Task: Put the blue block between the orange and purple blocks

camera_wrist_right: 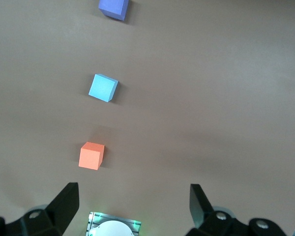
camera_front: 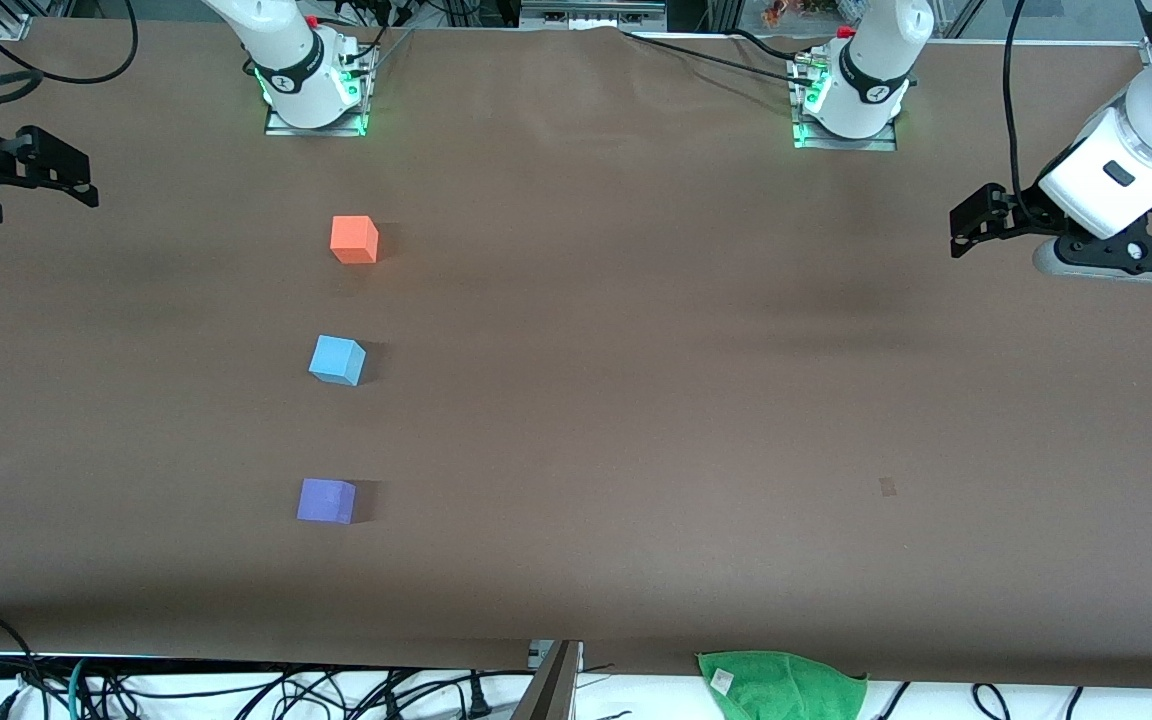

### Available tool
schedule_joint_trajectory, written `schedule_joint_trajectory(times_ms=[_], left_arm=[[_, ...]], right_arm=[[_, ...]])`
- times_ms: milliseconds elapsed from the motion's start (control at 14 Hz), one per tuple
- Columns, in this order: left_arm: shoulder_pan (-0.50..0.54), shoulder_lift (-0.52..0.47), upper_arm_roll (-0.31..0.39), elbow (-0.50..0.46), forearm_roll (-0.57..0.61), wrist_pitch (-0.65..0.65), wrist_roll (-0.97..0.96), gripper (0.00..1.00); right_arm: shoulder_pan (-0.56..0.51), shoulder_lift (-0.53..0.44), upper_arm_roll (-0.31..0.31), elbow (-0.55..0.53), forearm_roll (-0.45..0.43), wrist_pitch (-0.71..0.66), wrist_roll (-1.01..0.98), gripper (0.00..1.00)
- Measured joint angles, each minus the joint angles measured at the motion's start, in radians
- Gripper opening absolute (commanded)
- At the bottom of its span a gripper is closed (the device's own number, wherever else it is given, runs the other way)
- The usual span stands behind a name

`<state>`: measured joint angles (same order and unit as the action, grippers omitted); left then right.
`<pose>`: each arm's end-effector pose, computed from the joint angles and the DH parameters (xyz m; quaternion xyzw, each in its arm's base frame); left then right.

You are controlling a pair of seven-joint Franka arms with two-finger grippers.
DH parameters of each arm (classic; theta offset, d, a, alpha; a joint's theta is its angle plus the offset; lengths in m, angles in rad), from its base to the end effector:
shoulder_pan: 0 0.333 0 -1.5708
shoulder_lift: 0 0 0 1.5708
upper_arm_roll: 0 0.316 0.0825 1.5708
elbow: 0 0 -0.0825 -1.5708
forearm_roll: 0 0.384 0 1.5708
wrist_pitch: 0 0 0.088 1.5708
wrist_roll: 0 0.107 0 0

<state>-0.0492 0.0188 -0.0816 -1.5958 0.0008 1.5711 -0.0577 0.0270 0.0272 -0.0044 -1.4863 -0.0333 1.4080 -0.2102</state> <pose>0.5542 -0.0724 0.6023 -0.9991 0.0366 0.0217 0.0017 0.5459 0.0084 0.6354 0.9919 0.1141 -0.0540 0.0116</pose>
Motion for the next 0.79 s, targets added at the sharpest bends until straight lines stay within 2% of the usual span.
schedule_joint_trajectory(times_ms=[286, 786], left_arm=[[0.0, 0.0, 0.0, 0.0, 0.0, 0.0, 0.0, 1.0], [0.002, 0.0, 0.002, 0.0, 0.0, 0.0, 0.0, 1.0]], right_arm=[[0.0, -0.001, 0.044, -0.009, 0.0, 0.001, 0.085, 0.99], [-0.01, 0.0, 0.041, -0.01, 0.0, 0.006, 0.087, 0.99]])
